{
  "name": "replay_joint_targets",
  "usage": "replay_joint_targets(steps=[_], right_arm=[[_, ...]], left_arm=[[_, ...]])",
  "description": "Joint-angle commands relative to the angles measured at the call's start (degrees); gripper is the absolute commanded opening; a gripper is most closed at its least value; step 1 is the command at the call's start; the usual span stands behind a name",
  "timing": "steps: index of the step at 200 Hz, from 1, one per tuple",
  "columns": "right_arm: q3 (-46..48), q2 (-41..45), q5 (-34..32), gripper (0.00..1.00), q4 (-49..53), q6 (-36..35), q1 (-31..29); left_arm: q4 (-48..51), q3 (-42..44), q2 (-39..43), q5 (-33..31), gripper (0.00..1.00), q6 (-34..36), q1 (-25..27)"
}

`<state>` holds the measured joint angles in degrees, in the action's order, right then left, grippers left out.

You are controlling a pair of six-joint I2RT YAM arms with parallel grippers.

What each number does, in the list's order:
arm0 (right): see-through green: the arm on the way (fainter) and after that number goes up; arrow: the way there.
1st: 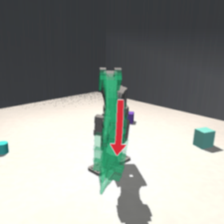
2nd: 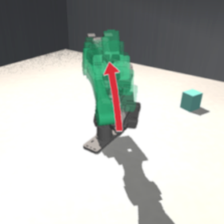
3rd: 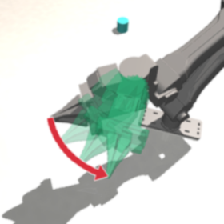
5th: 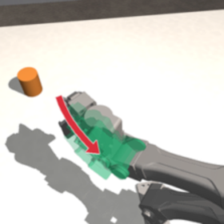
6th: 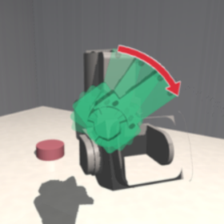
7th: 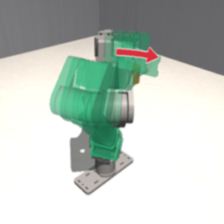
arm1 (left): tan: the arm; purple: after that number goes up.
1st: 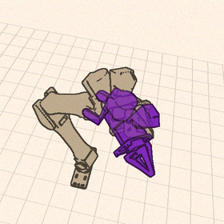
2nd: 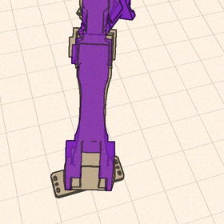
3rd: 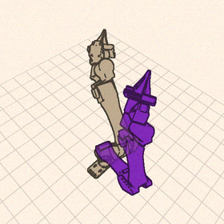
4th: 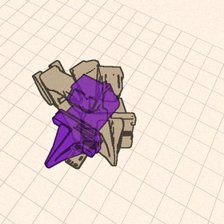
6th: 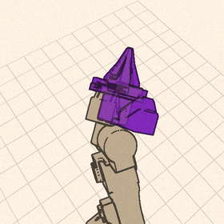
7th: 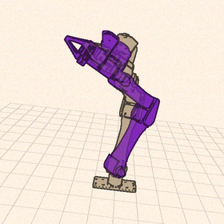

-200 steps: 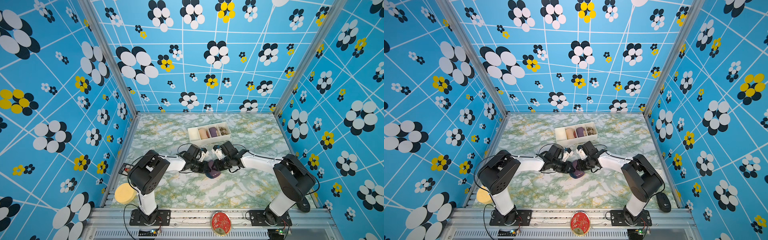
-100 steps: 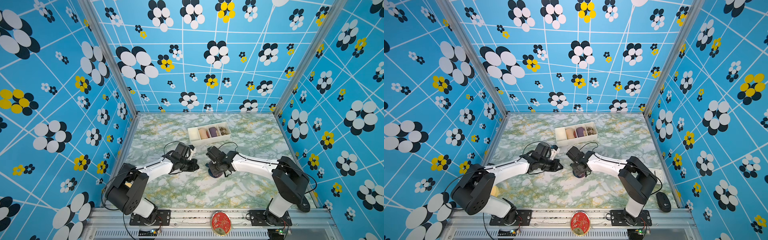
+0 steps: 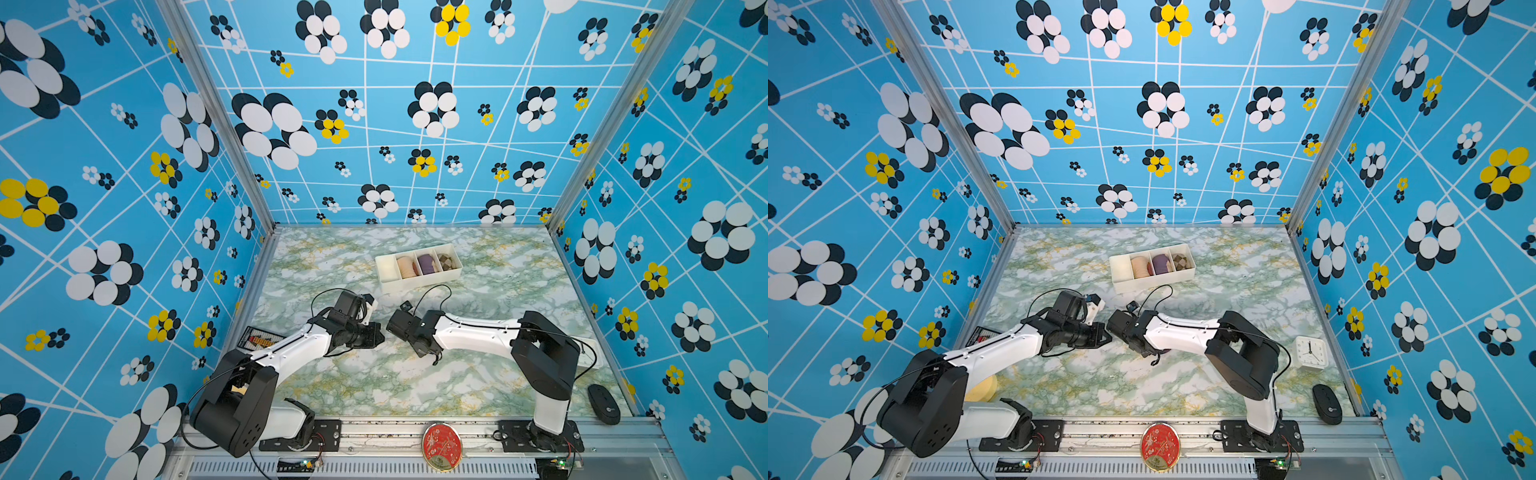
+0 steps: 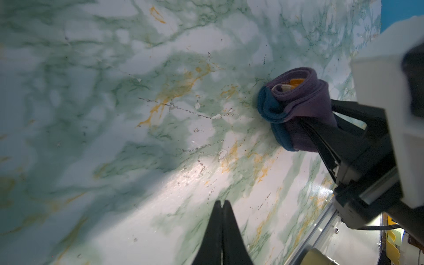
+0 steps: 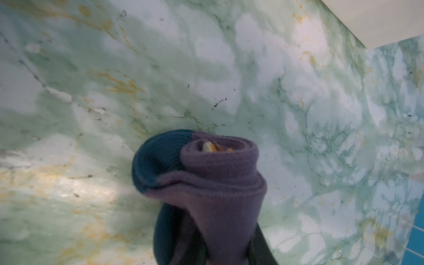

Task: Roll the socks
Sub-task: 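Open the left gripper and draw it back while the right gripper holds the roll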

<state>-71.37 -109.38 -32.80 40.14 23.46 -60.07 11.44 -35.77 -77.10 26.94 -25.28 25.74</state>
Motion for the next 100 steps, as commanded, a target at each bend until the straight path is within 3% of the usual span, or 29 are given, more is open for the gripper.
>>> replay_joint_targets(steps=[1,60,100], right_arm=[[-0.1,-3.6,-0.3,0.03,4.0,2.8,-1.0],[4.7,0.6,6.2,0.42,-2.8,3.7,-1.2],[6.6,3.3,7.2,0.49,-5.2,3.3,-1.2]], left_arm=[[1.6,1.2,1.8,-0.1,0.06,1.5,-1.0],[2.2,1.8,3.3,0.7,0.06,2.0,-2.7],[1.5,1.7,2.2,1.3,0.06,1.6,-2.8]])
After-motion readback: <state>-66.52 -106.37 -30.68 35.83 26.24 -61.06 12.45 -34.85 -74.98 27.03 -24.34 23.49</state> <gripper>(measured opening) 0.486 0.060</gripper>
